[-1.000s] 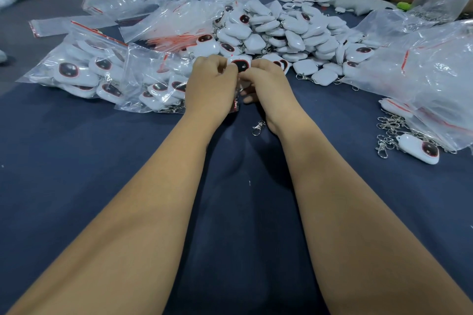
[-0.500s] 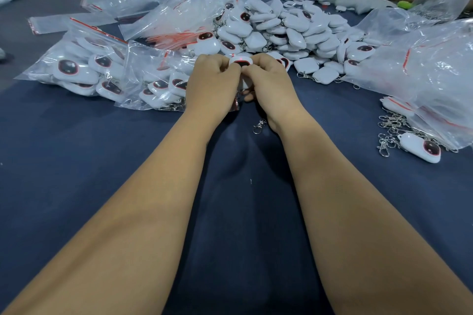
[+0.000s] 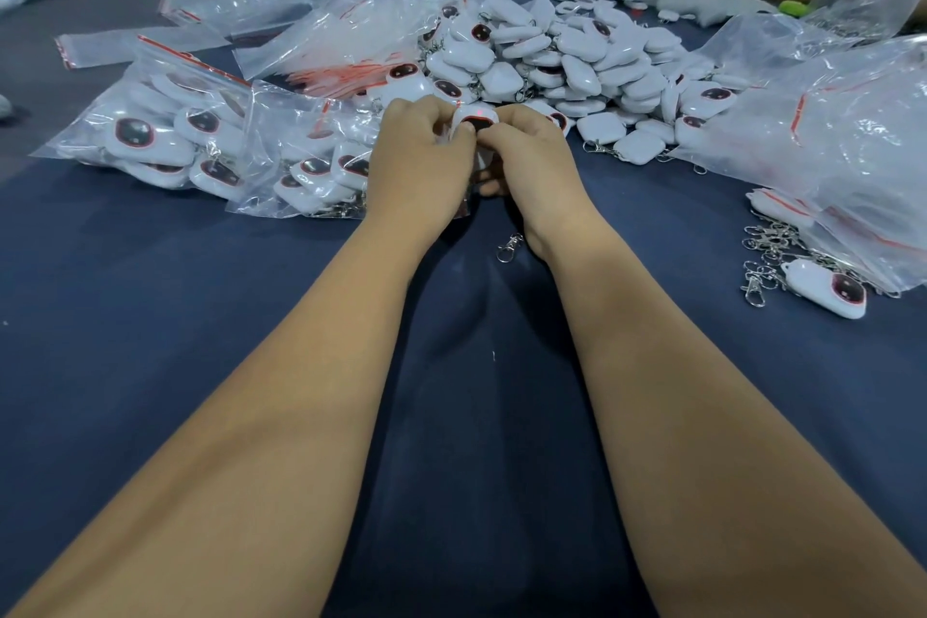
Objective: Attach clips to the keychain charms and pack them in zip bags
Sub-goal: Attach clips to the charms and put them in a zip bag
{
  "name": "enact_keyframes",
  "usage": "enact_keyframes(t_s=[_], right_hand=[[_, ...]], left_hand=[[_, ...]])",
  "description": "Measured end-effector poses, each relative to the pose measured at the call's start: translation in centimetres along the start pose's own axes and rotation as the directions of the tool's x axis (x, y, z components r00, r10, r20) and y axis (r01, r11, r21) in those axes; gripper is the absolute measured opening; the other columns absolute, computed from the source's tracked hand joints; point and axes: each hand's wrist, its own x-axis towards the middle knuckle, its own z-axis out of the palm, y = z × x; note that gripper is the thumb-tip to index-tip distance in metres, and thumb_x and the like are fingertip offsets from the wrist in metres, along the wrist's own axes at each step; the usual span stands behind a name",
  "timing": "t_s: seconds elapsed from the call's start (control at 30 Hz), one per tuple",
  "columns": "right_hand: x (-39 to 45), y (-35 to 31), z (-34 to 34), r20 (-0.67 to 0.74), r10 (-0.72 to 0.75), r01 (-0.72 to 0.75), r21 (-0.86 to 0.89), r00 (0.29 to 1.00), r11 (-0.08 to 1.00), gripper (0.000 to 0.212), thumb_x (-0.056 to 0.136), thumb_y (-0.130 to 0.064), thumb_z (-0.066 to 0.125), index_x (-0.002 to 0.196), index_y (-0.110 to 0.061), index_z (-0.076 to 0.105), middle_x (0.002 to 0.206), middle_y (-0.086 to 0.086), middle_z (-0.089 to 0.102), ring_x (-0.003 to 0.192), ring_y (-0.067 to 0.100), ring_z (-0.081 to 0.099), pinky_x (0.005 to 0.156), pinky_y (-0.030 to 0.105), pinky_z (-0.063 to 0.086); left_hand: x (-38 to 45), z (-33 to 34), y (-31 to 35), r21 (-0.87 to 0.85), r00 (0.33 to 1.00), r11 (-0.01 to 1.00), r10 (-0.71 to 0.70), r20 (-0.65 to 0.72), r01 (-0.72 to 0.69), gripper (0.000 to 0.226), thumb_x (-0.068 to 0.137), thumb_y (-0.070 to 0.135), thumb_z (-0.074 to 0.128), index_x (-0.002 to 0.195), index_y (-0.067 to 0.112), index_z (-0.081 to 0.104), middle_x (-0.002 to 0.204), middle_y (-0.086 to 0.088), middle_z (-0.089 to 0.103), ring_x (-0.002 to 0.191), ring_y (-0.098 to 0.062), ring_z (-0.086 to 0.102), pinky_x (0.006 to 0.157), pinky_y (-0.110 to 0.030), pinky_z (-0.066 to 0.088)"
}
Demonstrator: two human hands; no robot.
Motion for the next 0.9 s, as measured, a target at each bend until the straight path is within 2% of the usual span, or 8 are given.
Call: enact_keyframes(t_s=[0.13,0.23,0.33,0.43,0.53,0.67,0.8,0.9], right_hand=[[0.1,-0.1,-0.1,-0.073,0.023,-0.014,0.115,0.997,0.993,0.018,0.092,-0.011,0.055,0.075,-0.016,0.053,0.066,0.001,0.059,0.059,0.017,0.055,0.052,0.025,0.047],[0.3,-0.5,-0.5,-0.139,0.089,-0.030,0.375,0.986,0.926,0.008,0.093,-0.006,0.053,0.085,-0.008,0.054,0.068,0.007,0.061,0.054,0.019,0.057,0.052,0.025,0.050],[0.2,-0.8,-0.8,-0.065,0.102,-0.036,0.645,0.993,0.764,0.011,0.090,0.004,0.046,0.099,-0.002,0.050,0.073,0.013,0.063,0.065,0.026,0.067,0.063,0.029,0.057],[-0.2,-1.0,-0.5,0.018,0.057,-0.053,0.699,0.998,0.713,0.017,0.090,0.009,0.043,0.102,-0.002,0.048,0.082,0.019,0.064,0.074,0.030,0.070,0.070,0.033,0.060],[-0.3,-0.9,0.3,0.036,0.073,-0.080,0.595,0.997,0.800,0.018,0.092,0.010,0.045,0.106,-0.002,0.047,0.083,0.018,0.066,0.069,0.025,0.070,0.074,0.035,0.061],[-0.8,-0.3,1.2,0.009,-0.006,0.004,0.231,1.000,0.973,0.021,0.089,0.004,0.060,0.103,-0.007,0.049,0.074,0.007,0.065,0.065,0.018,0.062,0.066,0.036,0.055],[-1.1,-0.1,1.5,0.068,-0.157,0.163,-0.101,0.985,0.981,0.013,0.090,0.001,0.056,0.096,-0.004,0.067,0.073,0.005,0.067,0.072,0.019,0.061,0.072,0.035,0.052],[-1.1,0.0,1.5,0.036,-0.183,0.186,-0.296,0.982,0.937,0.022,0.089,-0.002,0.057,0.105,-0.006,0.072,0.076,0.004,0.064,0.070,0.010,0.054,0.068,0.021,0.044]], left_hand=[[0.0,-0.6,0.4,-0.066,0.999,0.998,-0.009,-0.033,0.007,0.018,0.089,0.029,0.056,0.088,0.021,0.072,0.103,0.002,0.067,0.086,-0.010,0.059,0.076,-0.024,0.044],[0.1,-1.2,0.5,-0.032,0.997,0.999,0.001,-0.082,-0.003,0.015,0.084,0.022,0.057,0.087,0.029,0.070,0.087,0.014,0.066,0.077,-0.001,0.059,0.071,-0.015,0.044],[0.1,-1.5,0.4,-0.004,0.995,1.000,0.019,-0.097,-0.019,0.024,0.079,0.017,0.059,0.096,0.033,0.064,0.079,0.015,0.057,0.067,0.000,0.051,0.061,-0.014,0.039],[0.1,-1.5,0.5,-0.110,0.994,0.994,-0.016,-0.109,0.004,0.024,0.080,0.013,0.058,0.096,0.031,0.061,0.073,0.014,0.053,0.062,-0.001,0.049,0.058,-0.015,0.039],[0.1,-1.6,0.8,-0.222,0.989,0.975,-0.047,-0.141,0.015,0.024,0.081,0.009,0.055,0.094,0.029,0.062,0.072,0.013,0.053,0.056,0.002,0.048,0.057,-0.013,0.040],[-0.2,-1.8,1.3,-0.241,0.984,0.969,0.012,-0.178,-0.056,0.024,0.080,0.005,0.056,0.089,0.025,0.065,0.070,0.015,0.056,0.057,0.007,0.049,0.058,-0.009,0.040],[-0.3,-1.7,1.5,-0.241,0.982,0.967,0.042,-0.187,-0.087,0.024,0.078,0.005,0.056,0.083,0.027,0.065,0.069,0.013,0.058,0.062,-0.003,0.054,0.062,-0.013,0.043],[-0.2,-1.8,1.4,-0.238,0.981,0.967,0.048,-0.187,-0.092,0.023,0.078,0.006,0.055,0.083,0.026,0.065,0.071,0.012,0.059,0.061,0.001,0.050,0.062,-0.011,0.040]])
